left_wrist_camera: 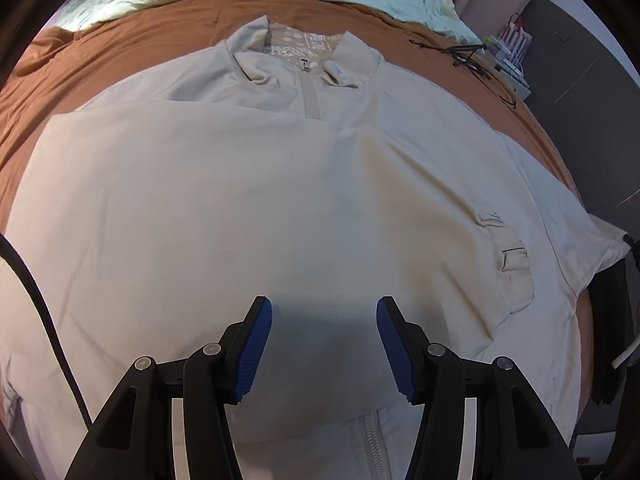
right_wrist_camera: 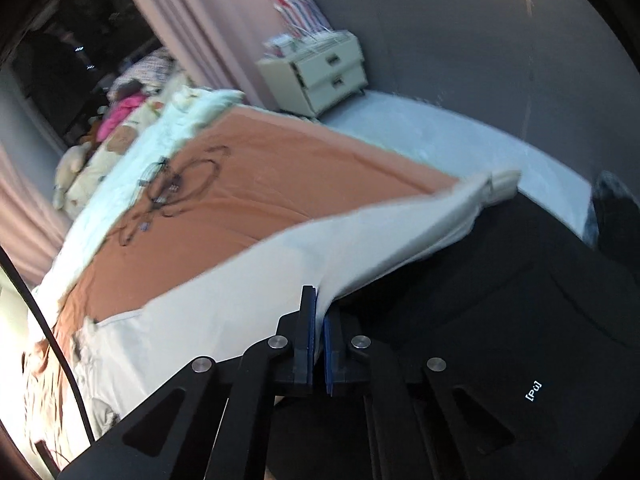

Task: Fold large clothes
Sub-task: 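Move the right gripper to the other sleeve end and grasp it, then carry the sleeve with the right gripper across the jacket body, release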

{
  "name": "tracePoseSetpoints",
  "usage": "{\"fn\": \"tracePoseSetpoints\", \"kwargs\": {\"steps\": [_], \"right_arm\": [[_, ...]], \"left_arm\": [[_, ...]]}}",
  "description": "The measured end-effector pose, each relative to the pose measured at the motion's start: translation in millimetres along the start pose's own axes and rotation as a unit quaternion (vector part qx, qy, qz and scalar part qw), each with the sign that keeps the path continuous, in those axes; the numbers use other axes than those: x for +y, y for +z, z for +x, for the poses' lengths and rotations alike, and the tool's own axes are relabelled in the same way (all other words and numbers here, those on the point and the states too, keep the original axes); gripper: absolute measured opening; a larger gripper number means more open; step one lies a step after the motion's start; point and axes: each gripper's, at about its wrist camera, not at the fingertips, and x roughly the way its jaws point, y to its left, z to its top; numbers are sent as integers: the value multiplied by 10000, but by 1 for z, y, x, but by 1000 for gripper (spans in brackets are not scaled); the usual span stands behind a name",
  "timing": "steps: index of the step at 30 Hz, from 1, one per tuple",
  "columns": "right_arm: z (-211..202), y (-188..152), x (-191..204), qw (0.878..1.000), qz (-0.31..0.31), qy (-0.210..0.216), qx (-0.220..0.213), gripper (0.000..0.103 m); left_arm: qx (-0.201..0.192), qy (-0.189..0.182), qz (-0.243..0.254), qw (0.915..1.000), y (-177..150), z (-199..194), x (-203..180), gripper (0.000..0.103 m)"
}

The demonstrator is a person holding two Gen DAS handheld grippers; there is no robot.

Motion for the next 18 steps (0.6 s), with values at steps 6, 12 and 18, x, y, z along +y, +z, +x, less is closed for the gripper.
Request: {"fn": "tracePoseSetpoints", "kwargs": {"steps": [6, 12, 18], "right_arm": [[-55, -1, 66, 9964, -521, 473, -464, 0], [-104, -17, 147, 9859, -1110, 1055, -673, 0], [-129, -53, 221, 9720, -1666, 1525, -643, 0]], "left_arm": [[-188, -13, -121, 9997, -7, -30, 16, 57], [-405, 6, -286, 9988, -18, -68, 38, 57], [-610, 52, -385, 9974, -34, -106, 59, 57]]}}
